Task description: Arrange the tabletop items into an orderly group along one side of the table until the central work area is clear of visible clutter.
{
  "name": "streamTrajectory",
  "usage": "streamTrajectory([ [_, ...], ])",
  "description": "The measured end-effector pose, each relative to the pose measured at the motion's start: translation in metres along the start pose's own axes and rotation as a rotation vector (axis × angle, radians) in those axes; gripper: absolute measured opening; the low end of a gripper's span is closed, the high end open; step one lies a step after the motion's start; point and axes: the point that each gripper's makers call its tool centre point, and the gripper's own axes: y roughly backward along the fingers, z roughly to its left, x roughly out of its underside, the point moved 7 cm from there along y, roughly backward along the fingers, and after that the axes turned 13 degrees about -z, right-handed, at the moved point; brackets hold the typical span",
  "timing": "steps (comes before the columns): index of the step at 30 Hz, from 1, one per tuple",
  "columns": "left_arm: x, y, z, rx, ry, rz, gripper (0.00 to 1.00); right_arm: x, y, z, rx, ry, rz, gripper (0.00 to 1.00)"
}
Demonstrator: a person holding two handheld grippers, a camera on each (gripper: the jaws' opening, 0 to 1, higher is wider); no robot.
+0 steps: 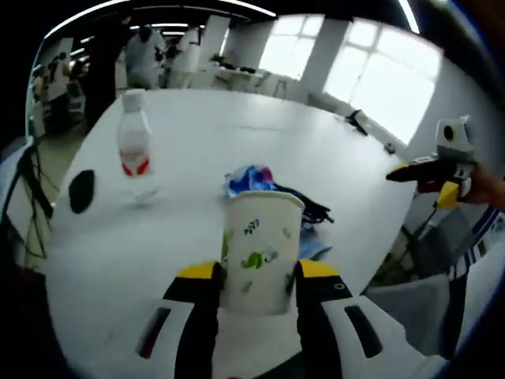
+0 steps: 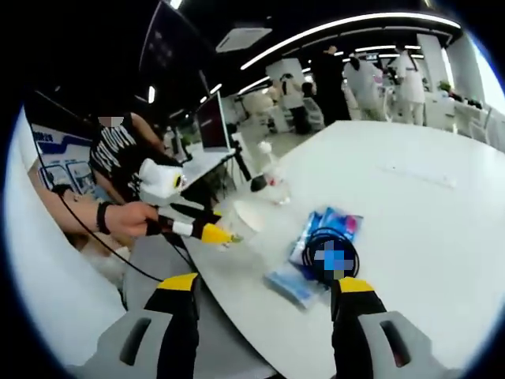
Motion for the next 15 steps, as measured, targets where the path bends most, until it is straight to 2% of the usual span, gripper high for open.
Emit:
streamTrajectory([
  [3, -0.001, -0.006, -0.005, 0.031, -0.021, -0.003, 0.37, -0.002, -0.005, 0.004, -0.016, -0.014, -0.007, 0.64],
  [8, -0.012, -0.007, -0.026, 0.090, -0.078, -0.005, 0.37, -0.008, -0.019, 0.015, -0.054, -0.046, -0.026, 0.56],
  [15, -0.014, -0.013, -0.041, 0.164, -0.169, 0.012, 0.37, -0.018, -0.035, 0.021, -0.081, -0.066, -0.049, 0.51],
])
